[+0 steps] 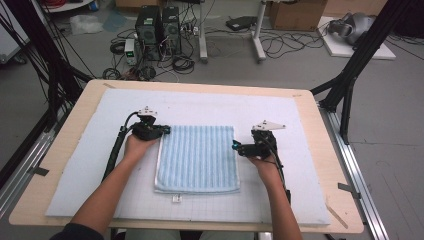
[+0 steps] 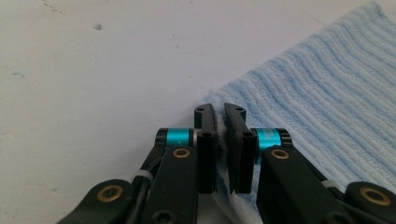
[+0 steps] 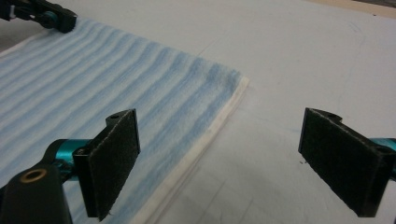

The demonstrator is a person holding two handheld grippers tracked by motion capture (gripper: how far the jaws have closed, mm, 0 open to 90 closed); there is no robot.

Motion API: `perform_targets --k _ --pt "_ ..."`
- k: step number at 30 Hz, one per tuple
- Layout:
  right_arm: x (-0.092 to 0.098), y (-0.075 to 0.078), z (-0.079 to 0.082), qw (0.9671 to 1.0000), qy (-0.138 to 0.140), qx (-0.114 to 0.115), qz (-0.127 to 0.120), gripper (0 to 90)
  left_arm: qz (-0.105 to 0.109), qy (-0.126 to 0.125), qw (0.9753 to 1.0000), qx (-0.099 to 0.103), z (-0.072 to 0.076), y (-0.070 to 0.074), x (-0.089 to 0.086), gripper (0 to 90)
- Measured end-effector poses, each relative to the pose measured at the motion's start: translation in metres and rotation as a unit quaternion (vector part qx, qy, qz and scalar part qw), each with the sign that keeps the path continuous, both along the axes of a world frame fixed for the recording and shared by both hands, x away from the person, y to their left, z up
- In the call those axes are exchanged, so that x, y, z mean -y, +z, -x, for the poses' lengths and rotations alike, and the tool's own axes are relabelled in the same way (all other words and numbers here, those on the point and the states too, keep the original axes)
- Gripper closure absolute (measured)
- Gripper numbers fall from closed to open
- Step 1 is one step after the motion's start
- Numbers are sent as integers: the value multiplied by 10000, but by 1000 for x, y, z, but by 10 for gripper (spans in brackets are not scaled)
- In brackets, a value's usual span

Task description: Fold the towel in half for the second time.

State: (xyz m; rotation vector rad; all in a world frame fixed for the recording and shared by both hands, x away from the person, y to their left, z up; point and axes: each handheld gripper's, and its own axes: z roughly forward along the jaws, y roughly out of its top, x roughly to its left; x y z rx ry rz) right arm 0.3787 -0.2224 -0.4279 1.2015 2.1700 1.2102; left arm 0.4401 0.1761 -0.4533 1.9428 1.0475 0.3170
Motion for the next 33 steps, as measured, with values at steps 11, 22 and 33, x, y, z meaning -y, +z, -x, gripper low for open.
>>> perform_targets --k 11,22,33 --pt "-21 -8 -59 9971 41 -683 342 176 33 -14 10000 -51 -1 0 -2 833" --pt "-26 -17 -78 9965 71 -785 279 439 58 -12 10000 -50 -1 0 -2 829" --pt "-38 -12 -73 9944 329 -802 600 847 78 43 10000 -45 -1 0 -3 847"
